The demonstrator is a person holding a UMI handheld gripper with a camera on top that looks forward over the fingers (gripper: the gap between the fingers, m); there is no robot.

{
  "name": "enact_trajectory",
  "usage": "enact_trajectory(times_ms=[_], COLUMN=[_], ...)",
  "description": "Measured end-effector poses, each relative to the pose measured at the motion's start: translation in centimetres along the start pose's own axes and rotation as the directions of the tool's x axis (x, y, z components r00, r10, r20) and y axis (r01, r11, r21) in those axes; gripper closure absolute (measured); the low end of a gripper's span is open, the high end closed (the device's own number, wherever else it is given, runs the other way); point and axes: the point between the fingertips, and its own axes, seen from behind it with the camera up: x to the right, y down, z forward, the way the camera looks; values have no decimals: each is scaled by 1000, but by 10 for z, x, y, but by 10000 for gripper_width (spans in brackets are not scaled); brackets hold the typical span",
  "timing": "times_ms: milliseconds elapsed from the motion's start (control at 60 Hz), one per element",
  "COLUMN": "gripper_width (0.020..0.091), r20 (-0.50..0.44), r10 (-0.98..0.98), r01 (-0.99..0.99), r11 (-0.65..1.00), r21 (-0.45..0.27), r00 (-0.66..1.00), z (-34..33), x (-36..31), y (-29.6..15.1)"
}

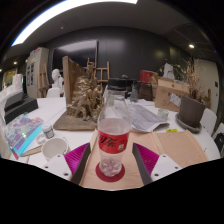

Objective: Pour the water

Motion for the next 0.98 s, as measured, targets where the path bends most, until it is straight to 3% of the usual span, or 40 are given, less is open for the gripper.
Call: enact_trajectory(times_ms=[67,133,383,633,983], gripper_width=[279,239,249,247,249], r20=[-11,-17,-97,-93,-160], r10=[24,45,73,13,-11], r01=[-24,-46,-93,-32,-18], r11=[999,997,971,977,984], r21=[-32,-69,-221,-211,-176], r00=[1000,999,993,996,987], z=[-22,-52,-206,-299,-329], x=[0,-2,-28,-68,-60], y=[-3,-8,-1,-5,-14])
